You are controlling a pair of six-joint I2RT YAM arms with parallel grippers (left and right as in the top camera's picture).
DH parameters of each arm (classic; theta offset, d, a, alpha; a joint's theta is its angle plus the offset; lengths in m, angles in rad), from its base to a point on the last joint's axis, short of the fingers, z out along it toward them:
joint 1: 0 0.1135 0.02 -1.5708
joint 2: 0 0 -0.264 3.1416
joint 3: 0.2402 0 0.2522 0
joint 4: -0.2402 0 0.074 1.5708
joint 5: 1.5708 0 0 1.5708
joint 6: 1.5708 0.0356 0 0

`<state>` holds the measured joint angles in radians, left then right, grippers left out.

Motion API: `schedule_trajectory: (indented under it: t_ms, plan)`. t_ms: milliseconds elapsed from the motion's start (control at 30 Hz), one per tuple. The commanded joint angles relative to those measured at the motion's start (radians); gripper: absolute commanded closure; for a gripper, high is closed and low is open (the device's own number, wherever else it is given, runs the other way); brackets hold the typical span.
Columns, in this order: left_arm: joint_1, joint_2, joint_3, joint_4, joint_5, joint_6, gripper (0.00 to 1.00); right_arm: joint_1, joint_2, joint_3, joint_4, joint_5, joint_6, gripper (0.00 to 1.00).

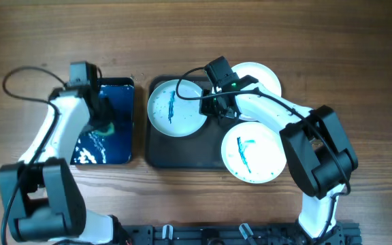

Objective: Clean dirty plates on tray and stack at the side
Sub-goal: 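Grasp green sponge with left gripper and grip plate rim with right, then scrub the held plate with the sponge in the left gripper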

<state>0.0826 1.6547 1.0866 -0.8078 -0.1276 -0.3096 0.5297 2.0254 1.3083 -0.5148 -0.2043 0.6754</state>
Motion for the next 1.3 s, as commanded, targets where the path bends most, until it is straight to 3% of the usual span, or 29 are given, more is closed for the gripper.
schedule_trajectory:
  t_ms: [0, 67, 233, 400, 500, 533, 600, 633, 667, 800, 867, 1000, 1100, 1200, 1267]
  plan:
    - [-0.074, -0.052, 0.112, -0.038, 0.154, -0.041, 0.96, -0.003, 0.019, 0.018, 0.012, -0.058, -0.034, 0.96]
    - [-0.143, -0.047, 0.111, -0.023, 0.240, -0.102, 0.96, -0.003, 0.019, 0.018, 0.013, -0.060, -0.041, 0.96]
    - [-0.365, 0.089, 0.111, 0.095, 0.243, -0.144, 0.96, -0.003, 0.019, 0.018, 0.009, -0.068, -0.048, 0.96]
    - [-0.462, 0.280, 0.111, 0.135, 0.240, -0.144, 0.96, -0.008, 0.018, 0.018, 0.002, -0.068, -0.047, 0.96]
    - [-0.473, 0.350, 0.111, 0.130, 0.153, -0.144, 0.96, -0.009, 0.019, 0.018, -0.001, -0.067, -0.047, 0.96]
    - [-0.473, 0.351, 0.111, 0.132, 0.185, -0.138, 0.96, -0.012, 0.019, 0.018, 0.000, -0.068, -0.047, 0.96]
    - [-0.473, 0.344, 0.122, 0.180, 0.541, 0.111, 0.96, -0.013, 0.019, 0.018, 0.004, -0.068, -0.044, 0.96]
    - [-0.470, 0.343, 0.134, 0.185, 0.628, 0.150, 0.96, -0.013, 0.019, 0.018, 0.005, -0.068, -0.044, 0.96]
    - [-0.465, 0.343, 0.156, 0.183, 0.621, 0.141, 0.96, -0.013, 0.019, 0.018, 0.005, -0.068, -0.044, 0.96]
    - [-0.455, 0.341, 0.252, 0.084, 0.005, -0.143, 0.96, -0.027, 0.019, 0.018, -0.026, -0.068, -0.013, 0.96]
    - [-0.454, 0.341, 0.253, 0.051, -0.076, -0.164, 0.96, -0.058, 0.019, 0.018, -0.061, -0.078, 0.008, 0.96]
    - [-0.457, 0.383, 0.252, 0.017, -0.081, -0.194, 0.96, -0.086, 0.049, 0.017, -0.063, -0.165, -0.025, 0.96]
    - [-0.458, 0.421, 0.252, 0.011, 0.101, -0.139, 0.96, -0.086, 0.054, 0.017, -0.047, -0.184, -0.045, 0.96]
    - [-0.481, 0.422, 0.253, 0.100, 0.626, 0.148, 0.96, -0.086, 0.054, 0.017, -0.037, -0.187, -0.046, 0.96]
    - [-0.506, 0.422, 0.253, 0.135, 0.651, 0.149, 0.96, -0.086, 0.053, 0.017, -0.035, -0.187, -0.046, 0.96]
